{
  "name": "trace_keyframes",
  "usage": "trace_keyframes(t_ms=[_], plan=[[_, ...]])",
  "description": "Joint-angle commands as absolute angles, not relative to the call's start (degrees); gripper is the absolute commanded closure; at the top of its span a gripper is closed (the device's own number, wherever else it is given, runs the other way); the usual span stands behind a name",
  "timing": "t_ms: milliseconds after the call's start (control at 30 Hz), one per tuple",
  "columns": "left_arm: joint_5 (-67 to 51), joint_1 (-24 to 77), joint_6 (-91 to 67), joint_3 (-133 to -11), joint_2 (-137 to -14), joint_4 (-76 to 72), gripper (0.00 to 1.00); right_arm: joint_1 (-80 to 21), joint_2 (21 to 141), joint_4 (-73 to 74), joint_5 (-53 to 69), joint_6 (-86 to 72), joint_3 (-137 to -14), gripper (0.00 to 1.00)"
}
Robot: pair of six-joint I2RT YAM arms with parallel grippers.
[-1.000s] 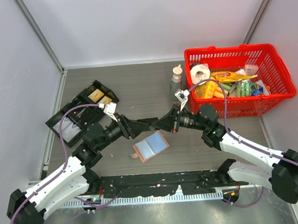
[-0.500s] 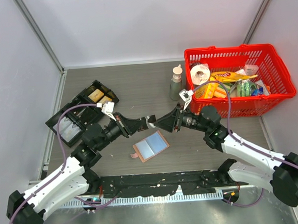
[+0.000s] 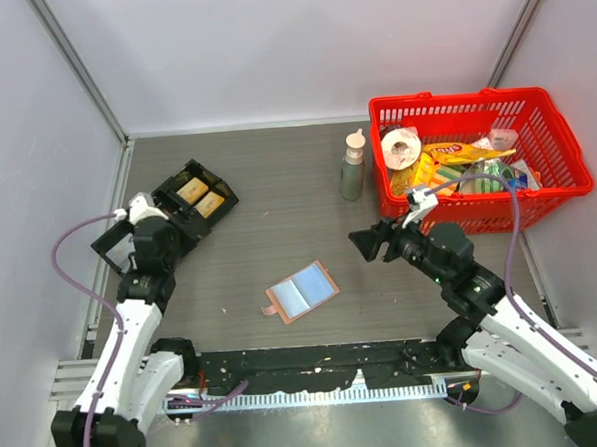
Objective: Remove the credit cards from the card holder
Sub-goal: Place the credit card in the storage box.
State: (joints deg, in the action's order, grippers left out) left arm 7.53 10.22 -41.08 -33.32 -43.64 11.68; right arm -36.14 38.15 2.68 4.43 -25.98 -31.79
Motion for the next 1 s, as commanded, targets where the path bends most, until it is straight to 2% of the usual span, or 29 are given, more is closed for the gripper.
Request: trace_keyframes(t_ms=[0,133,367,633,667,733,767,800,967], plan=[[4.58,-2.16,-39.99,-37.79,-48.94,13.98,1.0,-35.95,30.69,13.18,-10.71,-18.12,-34.28,0.28],[3.51,-7.38,-39.73,-41.04,-57.28,10.29,1.0,-35.95,22.78,16.87,-13.35,-16.17,-32.0,0.26],[4.4,-9.58,-38.59,-50.17,-75.04,5.98,0.99,-35.95,10.39,19.15,-16.43,-16.7,-31.64,0.26],[2.64,-10.37,-39.55,-53.88,-87.09,4.05,0.98,-35.95,9.06,23.91,-18.54,-14.51,-35.24,0.26],[2.46,-10.37,-39.46,-53.79,-87.88,3.61,0.96,-35.95,8.79,24.25,-18.72,-14.5,-35.42,0.25],[2.55,-10.55,-38.85,-54.31,-89.29,4.12,0.86,-35.86,8.27,24.87,-19.07,-13.98,-35.86,0.26],[2.72,-10.72,-38.33,-54.84,-89.64,5.09,0.77,-36.03,8.17,25.05,-19.25,-13.54,-36.21,0.26],[3.07,-10.81,-37.8,-55.28,-89.56,6.14,0.64,-35.95,7.91,25.48,-19.68,-13.1,-36.47,0.26],[7.38,-10.81,-34.37,-57.74,-84.83,13.51,0.15,-35.95,6.86,27.24,-24.34,-11.17,-37.79,0.26]])
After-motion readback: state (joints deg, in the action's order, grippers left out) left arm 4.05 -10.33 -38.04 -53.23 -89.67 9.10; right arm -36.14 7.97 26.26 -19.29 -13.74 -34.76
